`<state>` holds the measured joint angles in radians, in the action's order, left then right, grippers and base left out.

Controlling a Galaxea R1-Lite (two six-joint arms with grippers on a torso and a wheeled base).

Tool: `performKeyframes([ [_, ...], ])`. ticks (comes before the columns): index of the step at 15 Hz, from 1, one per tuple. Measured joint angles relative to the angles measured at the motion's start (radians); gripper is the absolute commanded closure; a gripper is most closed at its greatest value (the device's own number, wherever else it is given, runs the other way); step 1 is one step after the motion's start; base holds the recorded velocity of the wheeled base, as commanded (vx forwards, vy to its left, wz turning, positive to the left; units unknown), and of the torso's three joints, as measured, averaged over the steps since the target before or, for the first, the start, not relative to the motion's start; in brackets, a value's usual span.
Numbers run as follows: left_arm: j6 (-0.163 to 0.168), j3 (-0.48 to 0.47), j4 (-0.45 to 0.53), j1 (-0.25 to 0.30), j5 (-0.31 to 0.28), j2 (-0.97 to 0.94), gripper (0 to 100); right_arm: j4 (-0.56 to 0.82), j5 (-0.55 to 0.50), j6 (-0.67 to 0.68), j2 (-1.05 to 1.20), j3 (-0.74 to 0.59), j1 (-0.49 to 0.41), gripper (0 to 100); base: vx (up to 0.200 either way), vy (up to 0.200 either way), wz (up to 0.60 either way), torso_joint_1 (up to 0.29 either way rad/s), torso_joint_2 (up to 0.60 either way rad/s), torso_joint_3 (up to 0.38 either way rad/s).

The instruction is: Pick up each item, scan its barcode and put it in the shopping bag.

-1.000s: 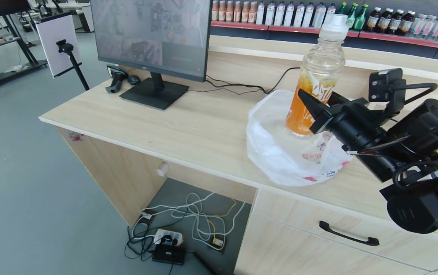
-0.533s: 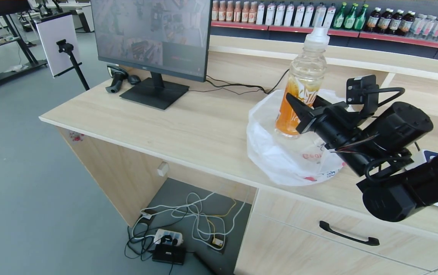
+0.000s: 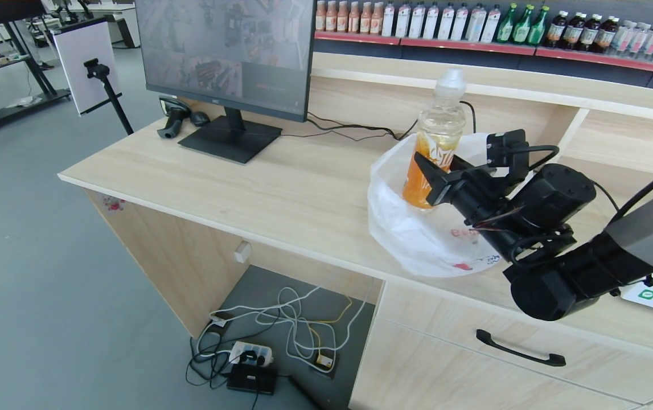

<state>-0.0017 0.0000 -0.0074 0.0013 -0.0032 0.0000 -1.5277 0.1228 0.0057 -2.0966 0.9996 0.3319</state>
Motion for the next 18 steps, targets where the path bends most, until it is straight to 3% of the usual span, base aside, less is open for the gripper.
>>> performKeyframes([
  [18,0.001,0.0,0.0,0.0,0.0,0.0,100,-0.046,-0.022,0.002,-0.05,-0.077,-0.027,100,0.0,0.0,0.0,0.0,0.0,0.0],
])
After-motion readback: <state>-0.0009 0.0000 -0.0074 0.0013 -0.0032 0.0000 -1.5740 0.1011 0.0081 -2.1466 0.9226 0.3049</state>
